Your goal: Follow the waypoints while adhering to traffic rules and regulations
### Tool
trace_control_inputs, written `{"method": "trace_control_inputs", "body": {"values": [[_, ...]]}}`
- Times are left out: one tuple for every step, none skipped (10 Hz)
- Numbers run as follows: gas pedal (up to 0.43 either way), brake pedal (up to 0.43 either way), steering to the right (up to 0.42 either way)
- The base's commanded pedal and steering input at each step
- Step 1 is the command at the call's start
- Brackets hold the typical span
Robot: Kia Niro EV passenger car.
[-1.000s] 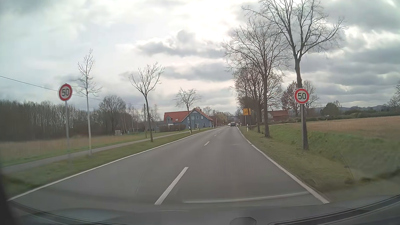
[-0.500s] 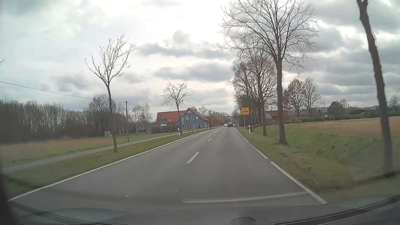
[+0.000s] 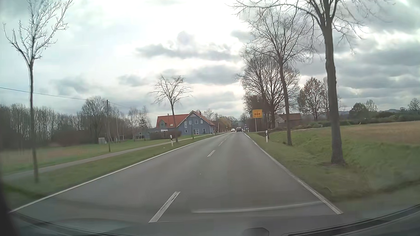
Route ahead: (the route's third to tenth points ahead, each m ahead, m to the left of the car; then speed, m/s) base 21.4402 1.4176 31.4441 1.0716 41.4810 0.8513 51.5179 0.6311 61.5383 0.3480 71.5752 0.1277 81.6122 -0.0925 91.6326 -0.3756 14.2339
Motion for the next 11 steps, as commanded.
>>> {"method": "trace_control_inputs", "body": {"values": [[0.13, 0.0, 0.012], [0.138, 0.0, 0.011], [0.138, 0.0, 0.011], [0.138, 0.0, 0.011], [0.138, 0.0, 0.011], [0.138, 0.0, 0.011], [0.138, 0.0, 0.011], [0.138, 0.0, 0.011], [0.138, 0.0, 0.01], [0.138, 0.0, 0.01], [0.138, 0.0, 0.01]]}}
